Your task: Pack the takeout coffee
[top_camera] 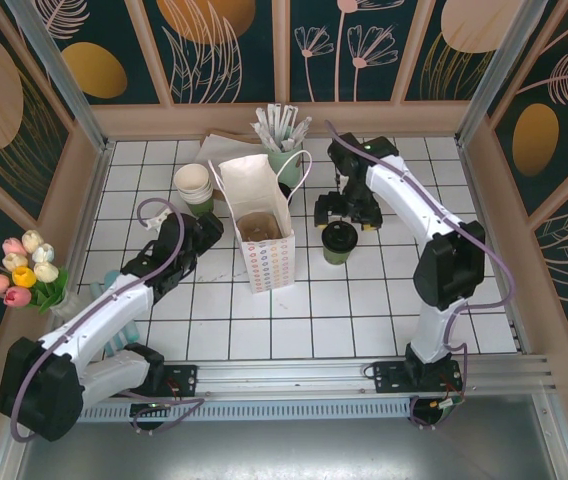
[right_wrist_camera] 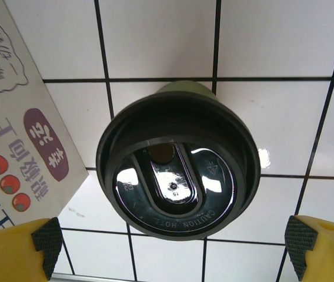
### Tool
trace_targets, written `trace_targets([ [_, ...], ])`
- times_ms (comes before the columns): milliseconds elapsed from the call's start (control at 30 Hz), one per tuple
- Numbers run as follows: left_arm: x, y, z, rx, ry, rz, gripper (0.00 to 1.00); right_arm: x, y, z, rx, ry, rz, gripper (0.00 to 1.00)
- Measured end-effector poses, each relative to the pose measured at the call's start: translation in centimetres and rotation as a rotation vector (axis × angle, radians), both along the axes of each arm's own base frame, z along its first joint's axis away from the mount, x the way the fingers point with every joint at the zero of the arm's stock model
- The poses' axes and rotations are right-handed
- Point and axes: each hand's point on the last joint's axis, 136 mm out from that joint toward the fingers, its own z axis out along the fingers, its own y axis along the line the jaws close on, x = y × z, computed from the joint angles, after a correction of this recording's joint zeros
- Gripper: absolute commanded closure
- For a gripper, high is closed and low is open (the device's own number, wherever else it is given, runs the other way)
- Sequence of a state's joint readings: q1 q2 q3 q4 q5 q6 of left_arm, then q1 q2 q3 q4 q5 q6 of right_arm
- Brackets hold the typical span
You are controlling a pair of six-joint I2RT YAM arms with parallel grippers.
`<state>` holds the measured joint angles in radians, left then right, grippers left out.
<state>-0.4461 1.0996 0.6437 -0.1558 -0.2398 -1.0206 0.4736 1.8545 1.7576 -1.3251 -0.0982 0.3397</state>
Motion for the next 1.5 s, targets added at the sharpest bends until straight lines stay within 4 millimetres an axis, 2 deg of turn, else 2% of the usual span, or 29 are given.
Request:
trace_targets([
  [233, 0.1, -0.3, -1.0, 0.015, 0.028, -0.021, 0.01, -0.5, 0.2, -2.1, -0.035, 0.062, 0.009, 0.01],
  [500, 0.0, -0.4, -1.0, 0.02, 0.03, -0.031, 0.02, -1.1, -0.6, -3.1, -0.088, 0.083, 0.008, 0.01],
  [967, 0.1, -0.4, -1.0, 0.017, 0.026, -0.033, 0.01, -1.5, 0.2, -3.6, -0.08, 0.102, 0.024, 0.01],
  [1500, 0.2, -0.6, -0.9, 0.009, 0.02, -0.039, 0.01, -0.9, 0.3, -3.1, -0.072, 0.078, 0.02, 0.01],
])
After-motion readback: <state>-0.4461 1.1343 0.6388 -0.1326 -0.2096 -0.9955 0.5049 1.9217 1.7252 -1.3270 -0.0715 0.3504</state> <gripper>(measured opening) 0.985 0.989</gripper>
